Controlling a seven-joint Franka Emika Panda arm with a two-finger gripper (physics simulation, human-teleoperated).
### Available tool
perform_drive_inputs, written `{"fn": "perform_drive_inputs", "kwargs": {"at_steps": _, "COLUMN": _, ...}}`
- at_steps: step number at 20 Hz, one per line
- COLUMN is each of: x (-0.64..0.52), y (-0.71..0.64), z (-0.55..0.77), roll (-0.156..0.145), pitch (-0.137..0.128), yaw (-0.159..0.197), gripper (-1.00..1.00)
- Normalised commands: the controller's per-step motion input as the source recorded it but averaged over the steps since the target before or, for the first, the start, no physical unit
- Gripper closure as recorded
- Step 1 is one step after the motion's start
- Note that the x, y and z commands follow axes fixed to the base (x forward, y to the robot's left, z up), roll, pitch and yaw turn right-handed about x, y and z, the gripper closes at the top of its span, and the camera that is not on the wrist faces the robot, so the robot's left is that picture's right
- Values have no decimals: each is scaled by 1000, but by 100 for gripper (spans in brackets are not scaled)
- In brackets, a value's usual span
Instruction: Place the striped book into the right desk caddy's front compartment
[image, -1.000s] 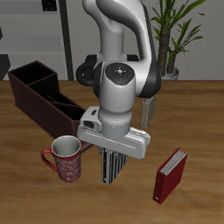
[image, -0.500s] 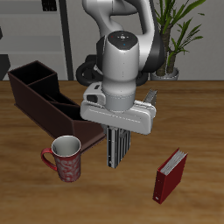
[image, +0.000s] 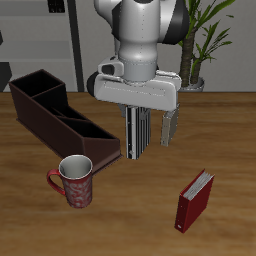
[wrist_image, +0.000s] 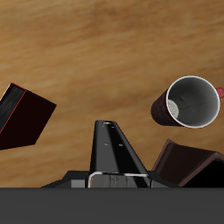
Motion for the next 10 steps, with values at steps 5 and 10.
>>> {"fn": "perform_drive_inputs", "kwargs": {"at_steps": 5, "x": -467, "y": 8, "z": 304, "roll": 13, "pitch": -33, "yaw": 47, "gripper": 100}}
{"fn": "perform_drive_inputs", "kwargs": {"at_steps": 10, "x": -443, "y": -106, "z": 199, "roll": -7, "pitch": -22, "yaw": 57, "gripper": 100}}
